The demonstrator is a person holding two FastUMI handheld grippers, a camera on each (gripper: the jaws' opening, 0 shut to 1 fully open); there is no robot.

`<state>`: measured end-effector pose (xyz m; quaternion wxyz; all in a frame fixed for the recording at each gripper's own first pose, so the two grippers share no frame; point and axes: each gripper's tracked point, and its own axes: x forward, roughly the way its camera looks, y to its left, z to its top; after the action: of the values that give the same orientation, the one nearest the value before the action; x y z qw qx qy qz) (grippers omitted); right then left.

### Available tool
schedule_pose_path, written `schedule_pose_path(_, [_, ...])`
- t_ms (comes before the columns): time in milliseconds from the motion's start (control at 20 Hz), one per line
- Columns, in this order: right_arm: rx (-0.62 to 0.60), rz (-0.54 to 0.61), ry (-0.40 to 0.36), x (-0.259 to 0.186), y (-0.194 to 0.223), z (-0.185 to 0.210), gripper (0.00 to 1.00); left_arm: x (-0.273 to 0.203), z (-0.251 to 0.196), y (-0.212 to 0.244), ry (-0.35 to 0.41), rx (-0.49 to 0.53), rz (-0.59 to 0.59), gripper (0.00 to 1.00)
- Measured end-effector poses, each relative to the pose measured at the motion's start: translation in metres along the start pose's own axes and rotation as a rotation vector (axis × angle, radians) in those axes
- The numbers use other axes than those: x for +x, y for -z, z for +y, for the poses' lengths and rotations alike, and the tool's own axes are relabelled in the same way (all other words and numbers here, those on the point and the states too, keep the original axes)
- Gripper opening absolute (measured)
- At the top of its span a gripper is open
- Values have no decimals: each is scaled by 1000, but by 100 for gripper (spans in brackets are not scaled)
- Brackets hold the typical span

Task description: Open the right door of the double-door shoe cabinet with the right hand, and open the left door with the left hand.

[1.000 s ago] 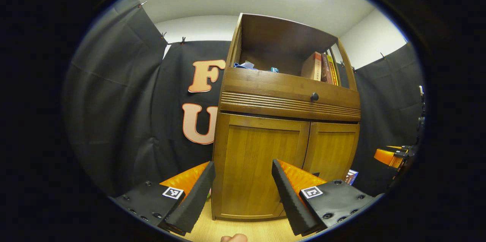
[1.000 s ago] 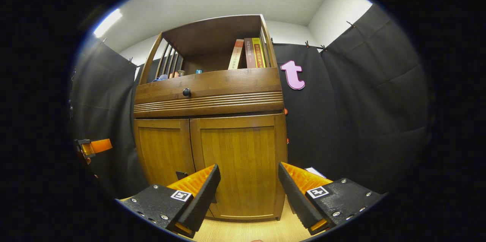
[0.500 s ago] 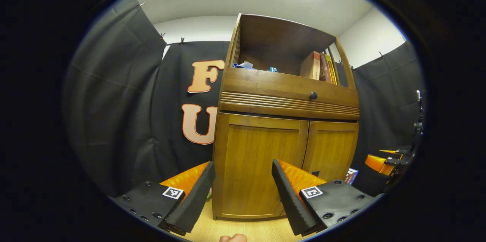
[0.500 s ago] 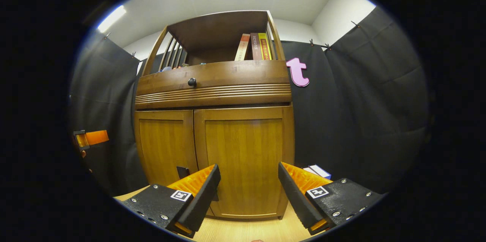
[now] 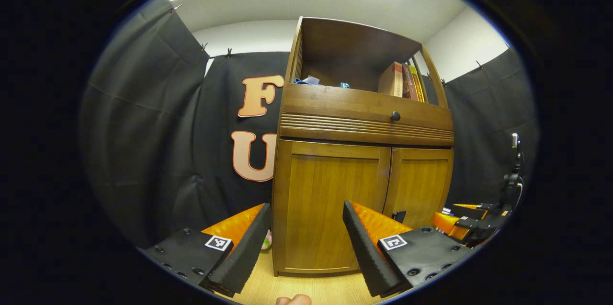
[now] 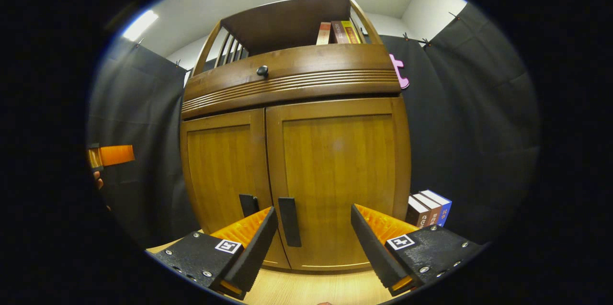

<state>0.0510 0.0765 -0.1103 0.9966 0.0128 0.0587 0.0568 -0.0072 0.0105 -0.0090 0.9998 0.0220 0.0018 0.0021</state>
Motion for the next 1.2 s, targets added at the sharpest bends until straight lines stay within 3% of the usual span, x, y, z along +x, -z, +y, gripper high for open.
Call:
schedule_pose_path(300, [-15, 48, -42, 29, 44, 26, 95, 0, 13, 6, -26, 4, -2, 96])
schedule_pose_path(650, [-16, 90, -13, 66, 76, 31, 95, 5, 29, 21, -49, -10, 24, 96])
schedule_pose_path(700, [0, 94, -12, 71, 79, 31, 100, 5, 32, 22, -55, -6, 24, 97])
schedule_pose_path(800, [8, 104, 4, 82, 85, 28, 94, 7, 35, 24, -66, 2, 26, 99])
schedule_pose_path(850, [9, 110, 10, 87, 86, 28, 100, 7, 36, 24, -66, 3, 28, 99])
schedule_pose_path(900, [11, 117, 13, 91, 89, 27, 88, 8, 37, 25, -64, 4, 28, 98])
schedule_pose_path(1200, [38, 139, 1, 106, 98, 32, 69, 8, 45, 23, -87, 14, 12, 96])
